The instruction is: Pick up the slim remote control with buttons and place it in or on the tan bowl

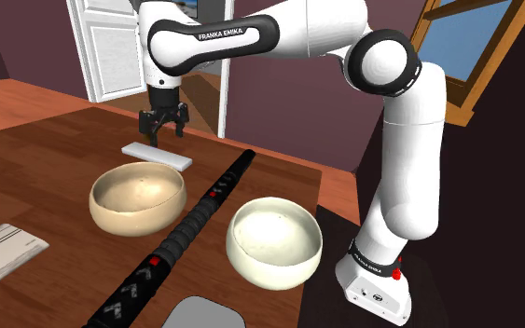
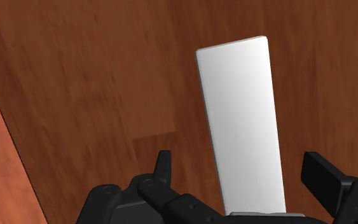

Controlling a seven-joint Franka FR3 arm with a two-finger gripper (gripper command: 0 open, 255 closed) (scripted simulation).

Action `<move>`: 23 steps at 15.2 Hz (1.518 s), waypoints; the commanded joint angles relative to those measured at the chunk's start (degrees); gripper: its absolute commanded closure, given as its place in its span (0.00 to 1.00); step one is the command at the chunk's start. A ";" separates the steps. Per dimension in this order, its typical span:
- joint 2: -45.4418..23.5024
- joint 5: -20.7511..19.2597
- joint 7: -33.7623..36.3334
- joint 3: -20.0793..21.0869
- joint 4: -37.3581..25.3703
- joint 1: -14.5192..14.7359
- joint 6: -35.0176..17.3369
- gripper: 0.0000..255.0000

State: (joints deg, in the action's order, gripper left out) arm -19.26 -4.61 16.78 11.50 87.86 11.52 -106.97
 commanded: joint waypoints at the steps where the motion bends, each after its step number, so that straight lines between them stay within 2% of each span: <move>1: -5.17 -1.57 0.77 0.32 -5.87 1.66 1.31 0.00; 9: -6.52 -1.96 1.04 0.09 -1.92 1.66 -3.92 0.00; 17: -6.51 -1.96 1.04 0.09 -1.92 1.66 -3.91 0.00; 18: -6.51 -1.96 1.04 0.09 -1.92 1.66 -3.91 1.00; 23: -6.51 -1.96 1.05 0.09 -1.90 1.66 -3.93 1.00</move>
State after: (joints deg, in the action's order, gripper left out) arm -25.74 -6.58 17.81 11.60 85.92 13.18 -110.90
